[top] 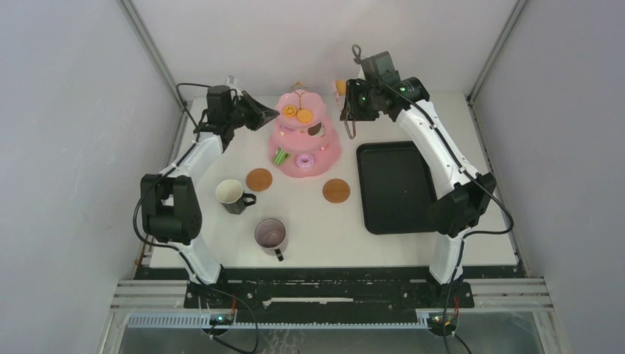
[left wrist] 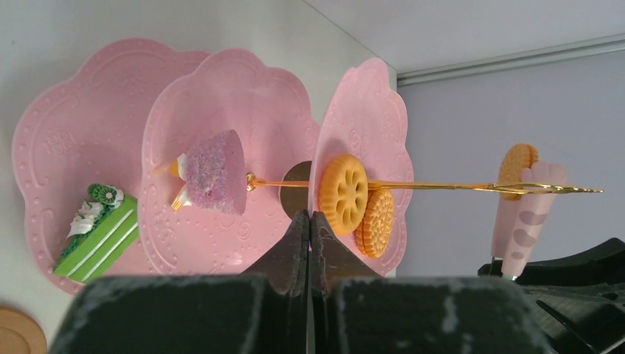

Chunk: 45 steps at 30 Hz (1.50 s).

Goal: Serve the afternoon tea

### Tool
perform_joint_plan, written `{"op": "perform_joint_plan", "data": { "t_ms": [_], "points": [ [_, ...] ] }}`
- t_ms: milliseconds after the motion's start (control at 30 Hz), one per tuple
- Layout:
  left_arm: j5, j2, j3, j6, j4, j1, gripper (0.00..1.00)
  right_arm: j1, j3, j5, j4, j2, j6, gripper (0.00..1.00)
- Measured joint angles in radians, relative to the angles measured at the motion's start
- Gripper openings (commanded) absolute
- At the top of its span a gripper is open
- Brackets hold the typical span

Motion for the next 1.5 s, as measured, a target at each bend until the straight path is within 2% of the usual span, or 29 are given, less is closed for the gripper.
{"op": "perform_joint_plan", "data": {
  "t_ms": [567, 1500],
  "points": [
    [0.195, 0.135, 0.162, 0.057, -0.039, 0.037, 0.0, 0.04, 0.103, 0.0, -0.062, 0.104, -0.01, 0.15],
    [0.409, 0.222, 0.195, 0.002, 0.084, 0.053, 0.01, 0.052, 0.179, 0.021, -0.116, 0.174, -0.027, 0.15]
  ]
}}
